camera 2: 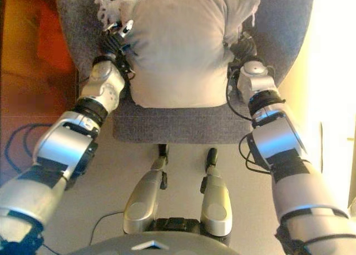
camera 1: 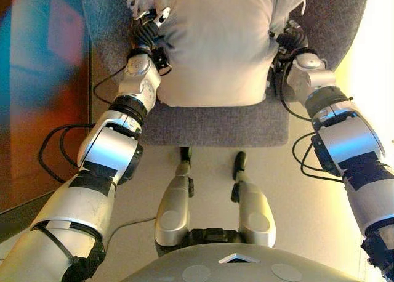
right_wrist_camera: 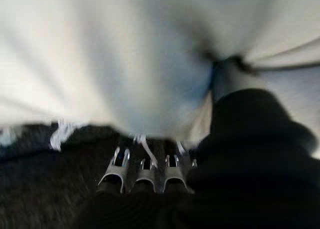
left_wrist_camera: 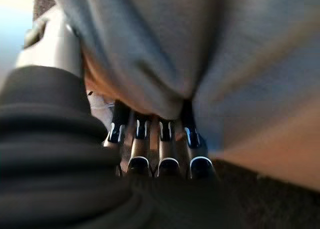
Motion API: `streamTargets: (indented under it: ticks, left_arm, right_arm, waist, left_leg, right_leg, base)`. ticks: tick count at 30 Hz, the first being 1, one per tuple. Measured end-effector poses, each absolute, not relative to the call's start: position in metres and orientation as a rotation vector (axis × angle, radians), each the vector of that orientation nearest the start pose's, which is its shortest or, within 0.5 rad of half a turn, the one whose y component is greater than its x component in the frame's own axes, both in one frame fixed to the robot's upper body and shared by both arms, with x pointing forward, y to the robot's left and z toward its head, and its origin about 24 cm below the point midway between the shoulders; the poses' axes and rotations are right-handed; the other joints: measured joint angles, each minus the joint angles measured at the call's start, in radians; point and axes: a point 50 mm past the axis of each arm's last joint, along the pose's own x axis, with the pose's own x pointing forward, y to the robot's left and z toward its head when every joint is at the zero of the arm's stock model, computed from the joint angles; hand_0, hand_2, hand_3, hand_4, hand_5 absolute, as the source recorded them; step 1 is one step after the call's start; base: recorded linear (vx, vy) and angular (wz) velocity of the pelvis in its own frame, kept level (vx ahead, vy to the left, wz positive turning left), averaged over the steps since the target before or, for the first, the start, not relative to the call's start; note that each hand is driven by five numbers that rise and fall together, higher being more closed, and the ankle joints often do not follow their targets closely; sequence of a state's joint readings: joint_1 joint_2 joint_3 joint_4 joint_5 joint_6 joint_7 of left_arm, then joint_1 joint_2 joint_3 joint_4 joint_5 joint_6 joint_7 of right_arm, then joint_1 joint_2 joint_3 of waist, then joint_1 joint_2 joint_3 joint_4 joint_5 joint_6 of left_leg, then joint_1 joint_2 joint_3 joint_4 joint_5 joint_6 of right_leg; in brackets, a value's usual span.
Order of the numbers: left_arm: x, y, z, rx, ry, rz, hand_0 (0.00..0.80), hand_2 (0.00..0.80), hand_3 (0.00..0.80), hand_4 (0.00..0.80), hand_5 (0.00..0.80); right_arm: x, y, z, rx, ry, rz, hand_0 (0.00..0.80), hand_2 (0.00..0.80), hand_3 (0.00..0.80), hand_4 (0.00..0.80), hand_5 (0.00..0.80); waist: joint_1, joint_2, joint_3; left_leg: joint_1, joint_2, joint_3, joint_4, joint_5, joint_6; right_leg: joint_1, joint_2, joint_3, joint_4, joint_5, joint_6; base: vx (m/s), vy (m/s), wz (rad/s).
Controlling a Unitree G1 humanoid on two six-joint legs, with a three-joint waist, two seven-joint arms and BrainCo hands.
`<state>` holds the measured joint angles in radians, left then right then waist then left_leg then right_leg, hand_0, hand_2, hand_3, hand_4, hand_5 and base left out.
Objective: Pick up the cushion and take it to the sofa
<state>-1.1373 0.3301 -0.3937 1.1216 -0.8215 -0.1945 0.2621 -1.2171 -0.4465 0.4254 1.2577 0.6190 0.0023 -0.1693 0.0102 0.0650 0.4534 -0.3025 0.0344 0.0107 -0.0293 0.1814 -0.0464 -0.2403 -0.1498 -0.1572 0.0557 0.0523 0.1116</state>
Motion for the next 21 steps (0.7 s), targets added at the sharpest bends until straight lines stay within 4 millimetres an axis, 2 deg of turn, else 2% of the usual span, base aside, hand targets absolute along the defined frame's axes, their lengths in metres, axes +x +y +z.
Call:
streamTargets:
  ticks: [3, 6, 10, 14, 16, 18, 21]
  left_arm:
    - [0.419, 0.17, 0.193, -0.189, -0.174, 0.161, 0.0, 0.0, 0.0, 0.0, 0.0]
    - [0.414, 0.181, 0.2, -0.217, -0.242, 0.161, 0.0, 0.0, 0.0, 0.0, 0.0]
    - [0.404, 0.201, 0.192, -0.218, -0.276, 0.197, 0.0, 0.0, 0.0, 0.0, 0.0]
    - [0.385, 0.24, 0.175, -0.22, -0.285, 0.285, 0.0, 0.0, 0.0, 0.0, 0.0]
    - [0.367, 0.265, 0.159, -0.209, -0.291, 0.355, 0.0, 0.0, 0.0, 0.0, 0.0]
    - [0.343, 0.29, 0.134, -0.252, -0.283, 0.451, 0.0, 0.0, 0.0, 0.0, 0.0]
    - [0.303, 0.313, 0.096, -0.23, -0.244, 0.558, 0.0, 0.0, 0.0, 0.0, 0.0]
  right_arm:
    - [0.421, -0.227, 0.201, -0.104, -0.017, -0.265, 0.0, 0.0, 0.0, 0.0, 0.0]
    - [0.418, -0.236, 0.217, -0.066, -0.119, -0.28, 0.0, 0.0, 0.0, 0.0, 0.0]
    - [0.409, -0.247, 0.226, 0.009, -0.238, -0.299, 0.0, 0.0, 0.0, 0.0, 0.0]
    - [0.392, -0.281, 0.228, 0.03, -0.284, -0.378, 0.0, 0.0, 0.0, 0.0, 0.0]
    - [0.378, -0.3, 0.218, 0.048, -0.297, -0.421, 0.0, 0.0, 0.0, 0.0, 0.0]
    - [0.359, -0.321, 0.195, 0.077, -0.295, -0.479, 0.0, 0.0, 0.0, 0.0, 0.0]
    - [0.325, -0.341, 0.159, 0.07, -0.269, -0.538, 0.0, 0.0, 0.0, 0.0, 0.0]
  waist:
    - [0.001, 0.009, 0.022]
    - [0.001, 0.01, 0.031]
    - [0.003, 0.009, 0.032]
    - [0.006, 0.009, 0.032]
    - [0.006, 0.009, 0.032]
    - [0.007, 0.009, 0.032]
    - [0.011, 0.008, 0.031]
  left_leg:
    - [-0.005, -0.005, 0.003, 0.0, 0.005, 0.006]
    - [-0.008, -0.008, 0.009, 0.0, 0.006, 0.007]
    - [-0.008, -0.006, 0.012, 0.0, 0.006, 0.007]
    - [-0.004, -0.007, 0.011, -0.001, 0.006, 0.008]
    - [0.019, -0.007, 0.011, -0.008, 0.006, 0.008]
    - [0.065, -0.008, 0.011, -0.018, 0.006, 0.007]
    - [0.133, -0.002, 0.009, -0.037, -0.005, -0.002]
  right_leg:
    - [-0.01, -0.007, 0.0, 0.013, -0.002, 0.003]
    - [-0.02, -0.011, 0.002, 0.019, -0.002, 0.005]
    - [-0.021, -0.011, 0.001, 0.02, -0.002, 0.004]
    - [-0.013, -0.012, -0.007, 0.018, -0.002, 0.004]
    - [0.014, -0.013, -0.02, 0.008, -0.002, 0.004]
    - [0.073, -0.013, -0.036, -0.014, -0.005, 0.005]
    - [0.157, -0.008, -0.057, -0.049, -0.013, 0.004]
  base:
    - [-0.036, 0.025, 0.03]
    - [-0.044, -0.013, -0.04]
    - [-0.051, -0.051, -0.02]
    - [-0.012, -0.04, 0.04]
    - [0.028, -0.066, 0.08]
    - [0.087, -0.108, 0.16]
    - [0.132, -0.136, 0.17]
